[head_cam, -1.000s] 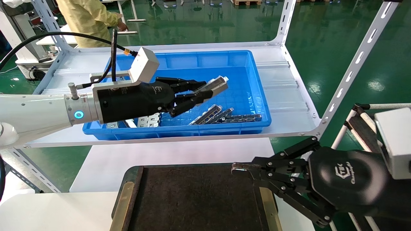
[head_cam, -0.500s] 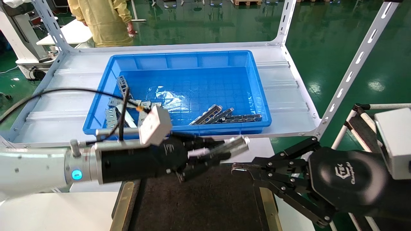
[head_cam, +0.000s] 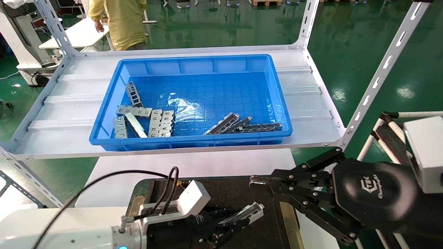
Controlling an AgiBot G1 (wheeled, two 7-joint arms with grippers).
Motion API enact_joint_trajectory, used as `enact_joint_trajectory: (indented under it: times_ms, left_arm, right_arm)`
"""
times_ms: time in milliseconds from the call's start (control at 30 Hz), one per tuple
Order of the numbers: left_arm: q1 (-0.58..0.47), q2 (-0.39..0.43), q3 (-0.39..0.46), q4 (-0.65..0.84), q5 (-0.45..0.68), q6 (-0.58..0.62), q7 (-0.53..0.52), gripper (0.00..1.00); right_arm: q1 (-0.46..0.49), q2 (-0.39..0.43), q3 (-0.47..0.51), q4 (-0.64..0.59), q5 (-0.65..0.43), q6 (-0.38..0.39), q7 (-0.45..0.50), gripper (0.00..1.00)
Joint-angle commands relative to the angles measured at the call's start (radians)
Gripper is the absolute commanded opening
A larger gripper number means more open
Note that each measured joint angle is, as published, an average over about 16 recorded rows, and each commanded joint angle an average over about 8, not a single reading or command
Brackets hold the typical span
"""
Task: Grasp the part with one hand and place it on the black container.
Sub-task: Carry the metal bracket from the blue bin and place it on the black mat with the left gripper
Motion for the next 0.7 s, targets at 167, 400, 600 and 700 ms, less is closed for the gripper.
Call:
enact_joint_trajectory:
  times_ms: [167,400,600,700]
  left_arm:
    - [0.035,0.071,0.052,0.059,0.12,-0.14,-0.157,0.0]
    - [0.022,0.172,0.098,0.168,0.269,-0.278,-0.364,0.0]
    - [0.007,0.261,0.11,0.285,0.388,-0.39,-0.518,0.0]
    - [-0.003,0.305,0.113,0.349,0.445,-0.434,-0.586,0.0]
  right_arm:
    - [0.0,0.0,0.0,0.0,0.0,0.0,0.0,0.0]
    - [0.0,0.0,0.0,0.0,0.0,0.0,0.0,0.0]
    - [0.0,0.0,0.0,0.0,0.0,0.0,0.0,0.0]
    - [0.0,0.0,-0.001,0.0,0.0,0.0,0.0,0.0]
